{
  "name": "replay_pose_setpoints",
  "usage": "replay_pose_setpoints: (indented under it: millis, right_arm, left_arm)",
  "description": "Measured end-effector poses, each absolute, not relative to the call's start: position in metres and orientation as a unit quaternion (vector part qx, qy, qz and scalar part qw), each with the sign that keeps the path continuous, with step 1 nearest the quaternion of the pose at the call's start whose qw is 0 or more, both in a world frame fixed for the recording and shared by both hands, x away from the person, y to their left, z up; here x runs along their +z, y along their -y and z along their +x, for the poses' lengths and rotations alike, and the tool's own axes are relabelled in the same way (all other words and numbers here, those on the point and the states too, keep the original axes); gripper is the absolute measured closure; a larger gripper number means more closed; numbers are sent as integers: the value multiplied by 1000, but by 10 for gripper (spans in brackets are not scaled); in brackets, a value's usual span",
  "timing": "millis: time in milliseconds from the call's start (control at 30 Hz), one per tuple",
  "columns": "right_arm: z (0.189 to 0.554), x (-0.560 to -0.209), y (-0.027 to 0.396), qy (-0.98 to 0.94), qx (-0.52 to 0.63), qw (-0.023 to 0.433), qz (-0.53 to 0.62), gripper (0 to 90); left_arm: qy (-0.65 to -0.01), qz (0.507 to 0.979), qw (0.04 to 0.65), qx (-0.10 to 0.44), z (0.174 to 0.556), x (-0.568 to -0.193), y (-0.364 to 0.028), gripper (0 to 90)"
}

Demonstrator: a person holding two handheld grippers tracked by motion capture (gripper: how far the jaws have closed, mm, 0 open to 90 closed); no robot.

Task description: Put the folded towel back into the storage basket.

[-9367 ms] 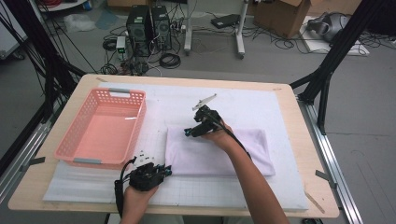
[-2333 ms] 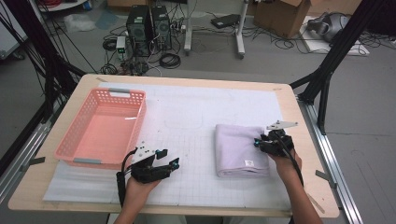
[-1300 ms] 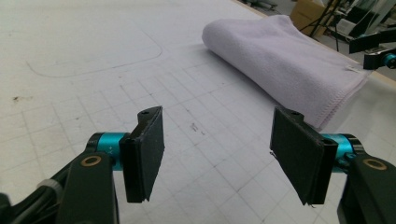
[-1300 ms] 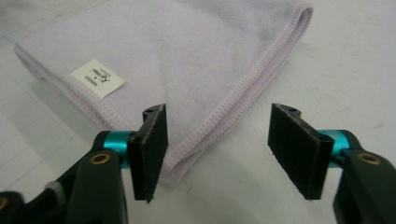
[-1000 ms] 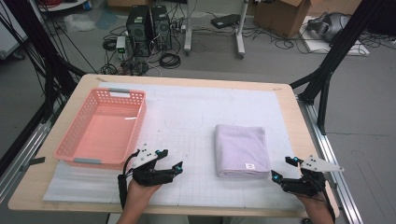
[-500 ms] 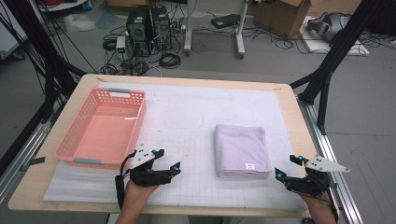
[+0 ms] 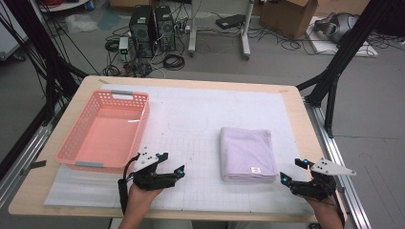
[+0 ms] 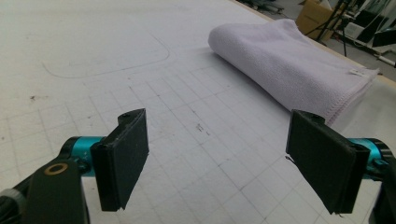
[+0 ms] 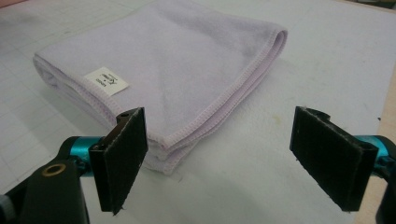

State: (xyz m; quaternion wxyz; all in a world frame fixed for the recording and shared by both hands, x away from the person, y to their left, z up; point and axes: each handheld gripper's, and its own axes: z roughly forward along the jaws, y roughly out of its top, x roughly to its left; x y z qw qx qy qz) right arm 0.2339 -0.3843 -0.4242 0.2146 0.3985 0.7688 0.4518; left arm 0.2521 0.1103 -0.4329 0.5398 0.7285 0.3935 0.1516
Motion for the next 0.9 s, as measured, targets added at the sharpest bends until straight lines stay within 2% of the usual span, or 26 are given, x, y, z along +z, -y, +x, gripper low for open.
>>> replay_pose_setpoints:
  millis: [233, 500, 733, 900]
  right_arm:
    - [234, -425, 383, -770, 453, 210, 397, 179]
    - [235, -426, 385, -770, 453, 206, 398, 179]
    - [237, -427, 385, -771, 454, 202, 398, 179]
    - [238, -427, 386, -770, 455, 201, 398, 179]
  left_arm:
    - [-388, 740, 530, 145, 259, -433, -106, 203]
    - [-372, 746, 536, 135, 277, -420, -83, 201]
    - [-344, 755, 539, 145, 295, -416, -62, 158]
    - [-357, 764, 520, 138, 307, -413, -51, 159]
